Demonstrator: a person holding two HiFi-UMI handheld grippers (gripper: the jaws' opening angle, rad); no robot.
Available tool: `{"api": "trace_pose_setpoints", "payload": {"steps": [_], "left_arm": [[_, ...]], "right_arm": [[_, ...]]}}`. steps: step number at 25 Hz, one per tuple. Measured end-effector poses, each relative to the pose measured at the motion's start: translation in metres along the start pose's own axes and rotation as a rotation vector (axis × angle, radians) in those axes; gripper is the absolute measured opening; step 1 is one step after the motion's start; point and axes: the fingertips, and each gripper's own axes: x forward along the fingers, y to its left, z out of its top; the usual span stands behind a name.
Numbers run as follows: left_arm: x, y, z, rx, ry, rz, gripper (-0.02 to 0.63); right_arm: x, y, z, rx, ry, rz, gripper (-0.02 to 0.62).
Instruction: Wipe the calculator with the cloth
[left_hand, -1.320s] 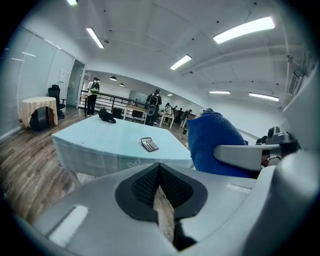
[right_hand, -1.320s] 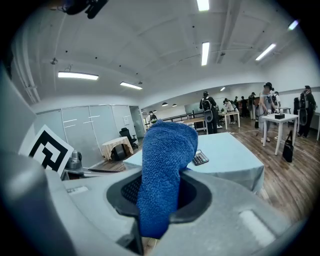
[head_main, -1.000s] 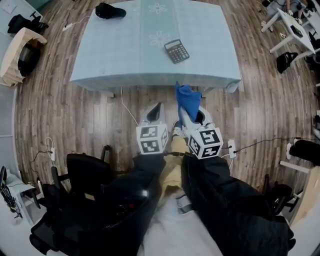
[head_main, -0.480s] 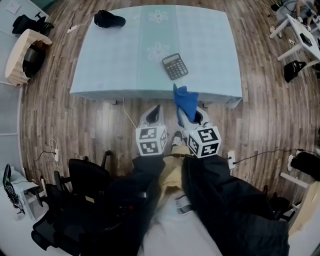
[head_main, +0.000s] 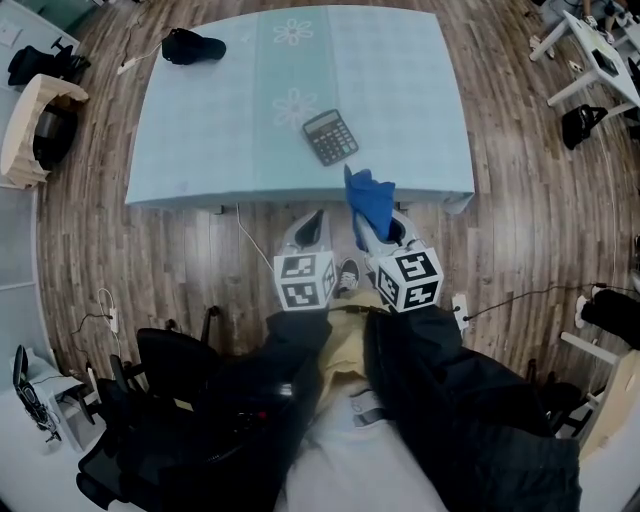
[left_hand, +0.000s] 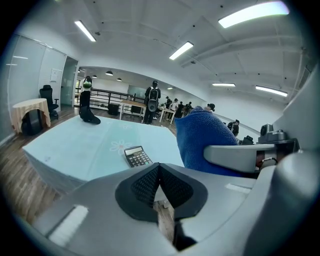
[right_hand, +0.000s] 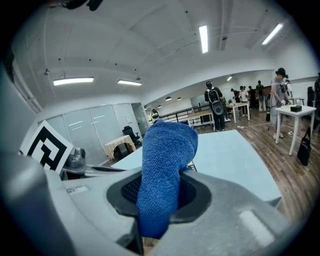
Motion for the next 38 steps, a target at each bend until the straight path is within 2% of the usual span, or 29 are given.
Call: {"api": "trace_pose_setpoints", "payload": {"steps": [3,7,11,15,22,27,38], "left_arm": [[0.009,0.005,-0.003,-0.014,0.022,-0.006,-0.003],[0.034,0.0,0.004,-0.001,0.04,-0.06,-0.002],[0.065,-0.007,0.02,0.023,0.048,-0.117,-0.002],[0.094,-0.001,0.045,0.034,0.05,-0.142,-0.003],[0.128,0.044,0.083,0.022,0.066,-0.123,-0.002],[0.149,0.082,0.091,-0.006,0.103,-0.103,-0.003],[0.182,0.125,0.093,-0.024,0.166,-0.135,-0.003]], "right_arm": [[0.005,-0.001,-0.005,-0.001,0.014,-0.005,0.089],[0.016,-0.013,-0.005,-0.008,0.03,-0.044,0.089],[0.029,-0.043,0.008,0.004,0.022,-0.106,0.089],[0.049,-0.066,0.028,0.015,0.012,-0.15,0.089],[0.11,-0.07,0.058,-0.002,0.035,-0.15,0.089],[0.147,-0.073,0.06,0.012,0.077,-0.163,0.09],[0.198,-0.086,0.052,0.037,0.159,-0.23,0.091]]}}
